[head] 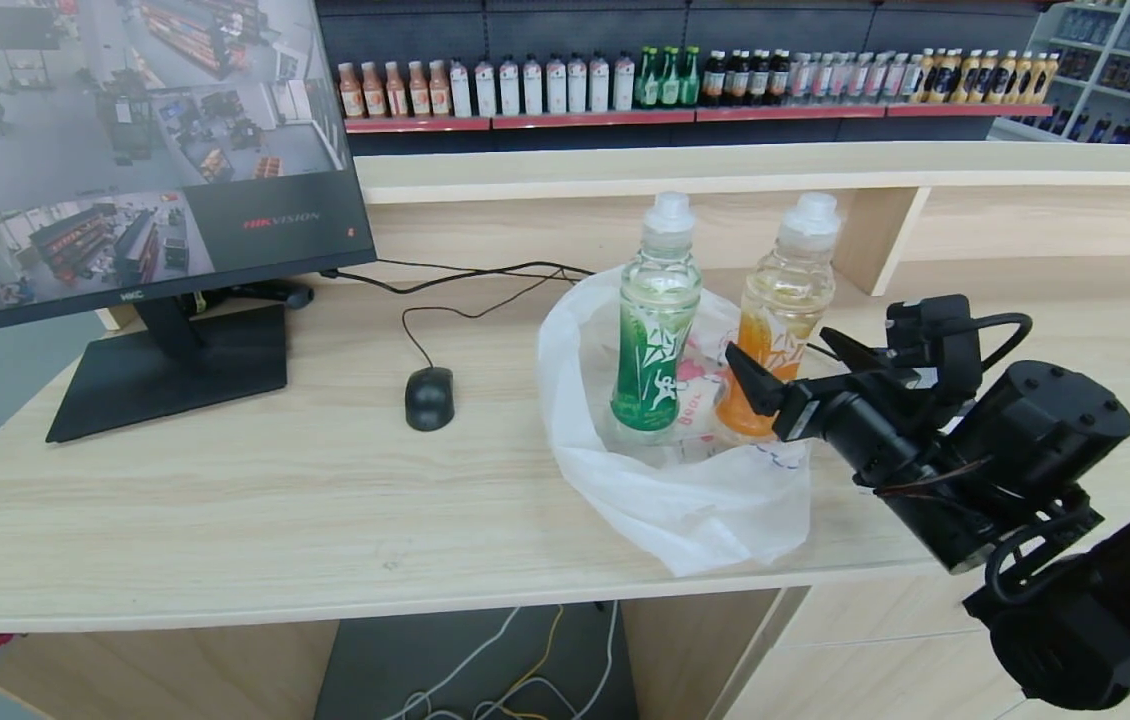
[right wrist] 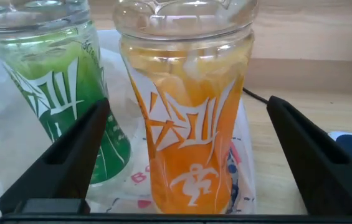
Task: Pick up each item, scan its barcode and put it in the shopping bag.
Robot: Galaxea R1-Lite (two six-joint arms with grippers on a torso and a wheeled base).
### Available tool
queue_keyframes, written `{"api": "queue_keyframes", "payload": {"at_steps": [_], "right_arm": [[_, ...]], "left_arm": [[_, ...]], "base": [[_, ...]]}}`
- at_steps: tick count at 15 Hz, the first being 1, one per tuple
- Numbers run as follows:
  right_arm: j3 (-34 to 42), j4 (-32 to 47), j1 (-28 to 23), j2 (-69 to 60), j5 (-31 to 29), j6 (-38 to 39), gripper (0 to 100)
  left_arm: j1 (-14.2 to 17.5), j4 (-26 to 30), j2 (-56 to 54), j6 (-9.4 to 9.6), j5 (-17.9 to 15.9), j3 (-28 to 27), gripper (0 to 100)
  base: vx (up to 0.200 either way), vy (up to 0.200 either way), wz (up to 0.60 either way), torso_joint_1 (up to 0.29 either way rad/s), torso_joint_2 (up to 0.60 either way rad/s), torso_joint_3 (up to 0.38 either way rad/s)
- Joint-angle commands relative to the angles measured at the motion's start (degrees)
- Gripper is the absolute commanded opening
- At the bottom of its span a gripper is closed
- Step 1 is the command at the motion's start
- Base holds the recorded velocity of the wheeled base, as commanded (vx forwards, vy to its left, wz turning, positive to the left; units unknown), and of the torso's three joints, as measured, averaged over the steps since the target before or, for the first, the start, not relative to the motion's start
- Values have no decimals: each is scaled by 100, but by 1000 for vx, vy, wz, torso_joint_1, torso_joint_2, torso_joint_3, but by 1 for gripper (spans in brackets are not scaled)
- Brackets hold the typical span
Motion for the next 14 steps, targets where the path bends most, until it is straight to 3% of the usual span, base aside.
{"api": "queue_keyframes", "payload": {"at_steps": [1,5,10,14], "right_arm": [[511,-8,41,-615,-2,-4,100],[1926,-8,147,-1626,-11,-12,100],[2629,-8,147,-2303,-11,-21,100],[2542,-8,6,-2329,-11,-21,100]], "left_arm": [[1,-1,0,-4,-2,2,100],[1,-1,0,-4,7,2,100],[1,-1,0,14,7,-6,100],[1,-1,0,14,7,2,100]], "base": [[0,0,0,0,0,0],[0,0,0,0,0,0],[0,0,0,0,0,0],[0,-50,0,2,1,1]]}}
